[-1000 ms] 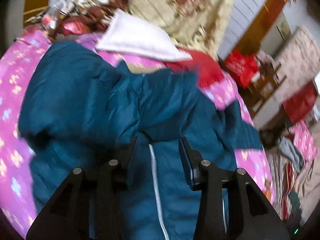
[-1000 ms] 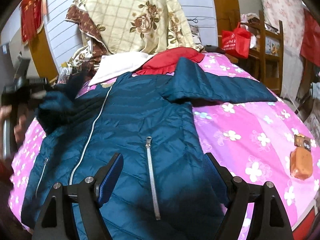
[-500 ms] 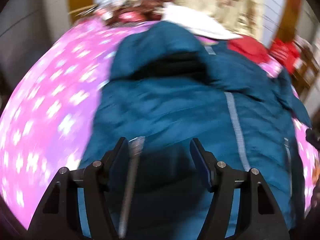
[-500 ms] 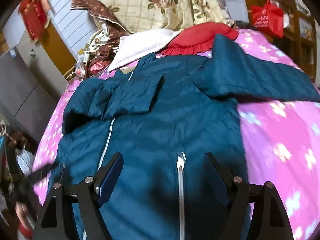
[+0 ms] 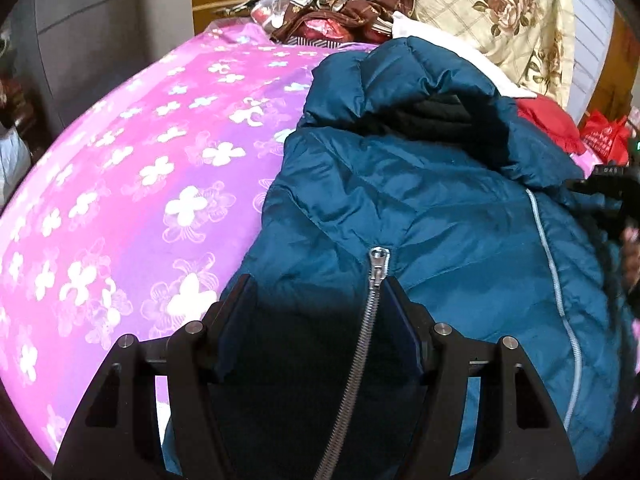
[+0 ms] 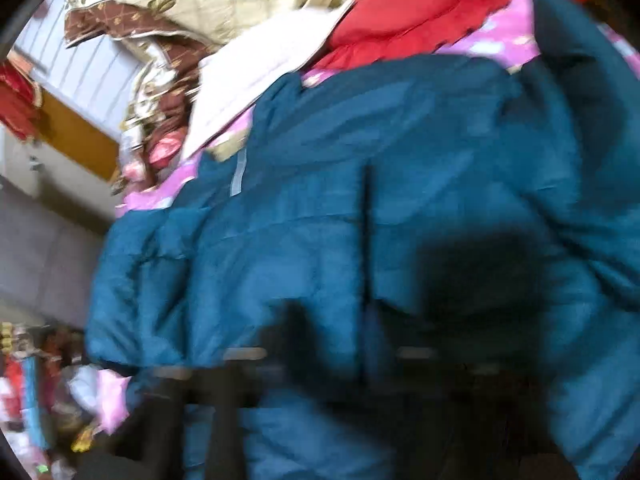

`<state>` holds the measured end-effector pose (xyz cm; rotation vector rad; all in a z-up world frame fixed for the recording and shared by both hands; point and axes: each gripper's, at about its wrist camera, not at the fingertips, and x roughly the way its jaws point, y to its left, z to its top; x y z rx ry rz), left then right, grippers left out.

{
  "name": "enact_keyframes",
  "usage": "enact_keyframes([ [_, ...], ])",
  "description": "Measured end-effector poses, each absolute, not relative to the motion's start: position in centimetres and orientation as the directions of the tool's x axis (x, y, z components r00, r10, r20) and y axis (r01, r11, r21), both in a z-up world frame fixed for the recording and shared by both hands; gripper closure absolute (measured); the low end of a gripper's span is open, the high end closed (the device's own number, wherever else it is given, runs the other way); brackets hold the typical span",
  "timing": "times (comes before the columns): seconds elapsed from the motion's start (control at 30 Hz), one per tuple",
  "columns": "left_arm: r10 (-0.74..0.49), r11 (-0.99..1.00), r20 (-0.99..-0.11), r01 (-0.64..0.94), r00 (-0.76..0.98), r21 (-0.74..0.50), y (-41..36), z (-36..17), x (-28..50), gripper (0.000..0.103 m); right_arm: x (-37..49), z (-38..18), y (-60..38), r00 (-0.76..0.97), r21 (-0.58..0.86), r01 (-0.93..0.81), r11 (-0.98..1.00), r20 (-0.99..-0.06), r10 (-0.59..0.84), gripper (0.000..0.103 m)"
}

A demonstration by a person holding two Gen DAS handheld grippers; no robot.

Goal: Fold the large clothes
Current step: 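Grasp the other teal sleeve with the right tool and lift it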

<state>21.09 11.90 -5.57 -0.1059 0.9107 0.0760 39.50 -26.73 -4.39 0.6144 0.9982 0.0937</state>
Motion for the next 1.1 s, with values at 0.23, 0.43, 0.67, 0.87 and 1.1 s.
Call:
enact_keyframes([
  [0.23, 0.001, 0.992, -0.771, -0.099, 0.636, -0.08, 12.3, -6.7, 20.8, 0.035, 37.9, -2.2, -30.7, 0.567, 0.264, 0.308, 0.914, -0.822, 0.047, 0.098],
  [0.43, -0.029, 0.988, -0.77, -0.1, 0.638, -0.12, 12.7, -7.1, 20.9, 0.031, 37.0, -1.4, -31.4, 0.551, 0.21, 0.329, 0.921, -0.835, -0.006, 0.094],
  [0.67, -0.044, 0.987, -0.773, -0.091, 0.633, -0.131, 12.5, -7.3, 20.9, 0.025, 31.0, -0.2, -29.1, 0.644, 0.236, 0.276, 0.932, -0.765, 0.003, 0.044],
  [0.87, -0.03, 0.989, -0.777, -0.095, 0.629, -0.115, 12.3, -7.4, 21.1, 0.025, 25.0, 0.8, -31.6, 0.666, 0.247, 0.269, 0.931, -0.746, 0.006, 0.044],
  [1.1, 0.003, 0.992, -0.784, -0.102, 0.621, -0.078, 11.9, -7.6, 21.2, 0.024, 19.3, 2.0, -45.4, 0.671, 0.324, 0.501, 0.803, -0.731, -0.124, 0.044],
])
